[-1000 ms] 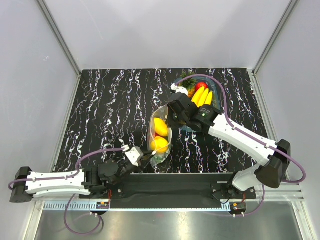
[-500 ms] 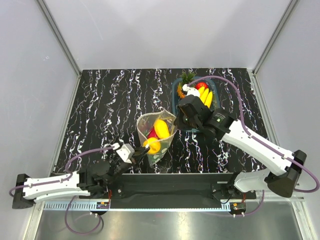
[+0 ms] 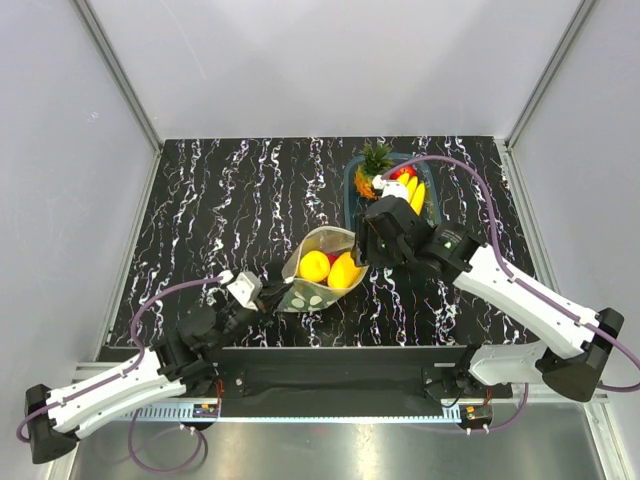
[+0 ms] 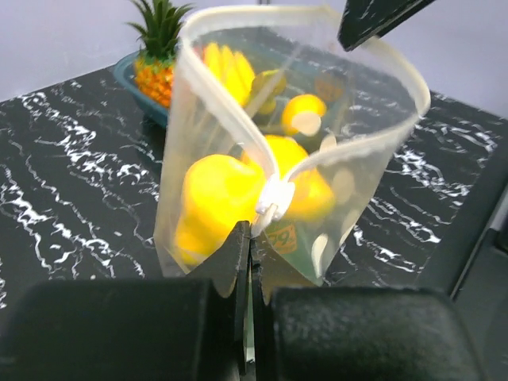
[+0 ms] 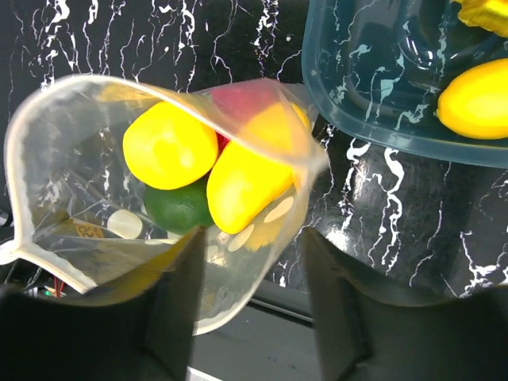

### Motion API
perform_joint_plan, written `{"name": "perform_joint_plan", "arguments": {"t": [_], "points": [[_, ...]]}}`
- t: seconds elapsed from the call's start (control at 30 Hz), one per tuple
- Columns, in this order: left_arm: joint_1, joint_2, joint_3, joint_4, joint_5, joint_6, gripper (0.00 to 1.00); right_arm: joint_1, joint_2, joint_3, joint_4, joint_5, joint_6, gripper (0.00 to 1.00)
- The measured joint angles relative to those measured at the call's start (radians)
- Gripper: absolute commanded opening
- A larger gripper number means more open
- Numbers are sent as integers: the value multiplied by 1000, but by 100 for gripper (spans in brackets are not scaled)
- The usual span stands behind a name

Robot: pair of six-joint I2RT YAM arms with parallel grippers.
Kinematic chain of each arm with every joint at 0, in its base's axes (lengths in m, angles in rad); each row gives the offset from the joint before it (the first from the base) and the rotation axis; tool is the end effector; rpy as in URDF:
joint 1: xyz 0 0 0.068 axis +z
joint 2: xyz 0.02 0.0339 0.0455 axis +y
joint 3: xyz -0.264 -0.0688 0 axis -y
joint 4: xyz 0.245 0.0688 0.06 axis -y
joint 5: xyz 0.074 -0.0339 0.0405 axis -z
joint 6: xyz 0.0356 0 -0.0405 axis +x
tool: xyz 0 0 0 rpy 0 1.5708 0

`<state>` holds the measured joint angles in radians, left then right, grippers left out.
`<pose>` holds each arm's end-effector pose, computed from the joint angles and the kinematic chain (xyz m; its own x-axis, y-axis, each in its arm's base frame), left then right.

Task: Place the food in the zip-top bag and seal the zipper
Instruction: Zip the zipper food storage bag at the center of the board.

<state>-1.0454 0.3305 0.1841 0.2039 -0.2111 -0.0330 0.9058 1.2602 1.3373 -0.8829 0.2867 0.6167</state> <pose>0.0717 -0.1088 0.2290 0.0044 -0.0718 -0.9974 0.7415 0.6694 -0.0450 0.1646 0.1936 0.3655 -0.7298 -0.0317 -0.6829 -0.2597 0.9369 0.2341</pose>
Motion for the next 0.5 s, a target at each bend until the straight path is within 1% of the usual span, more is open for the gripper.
{"name": "perform_joint_plan", "arguments": {"t": [0.03,0.13,0.33,0.4,0.5], "points": [[0,-8,0,-1,9,-3,0,0,-3,6,-10,0,-3,67],[0,-15,0,-15,32,-14,0,0,-4,45,-32,-11,-24,68],[0,-45,2,-66,13,-55,0,0,-4,130,-56,-23,-136,66],[0,-52,3,-79,-1,-67,0,-1,-10,132,-26,-63,-197,65],[3,-55,3,-82,-15,-82,0,-3,-3,133,39,-196,-312,62]]}}
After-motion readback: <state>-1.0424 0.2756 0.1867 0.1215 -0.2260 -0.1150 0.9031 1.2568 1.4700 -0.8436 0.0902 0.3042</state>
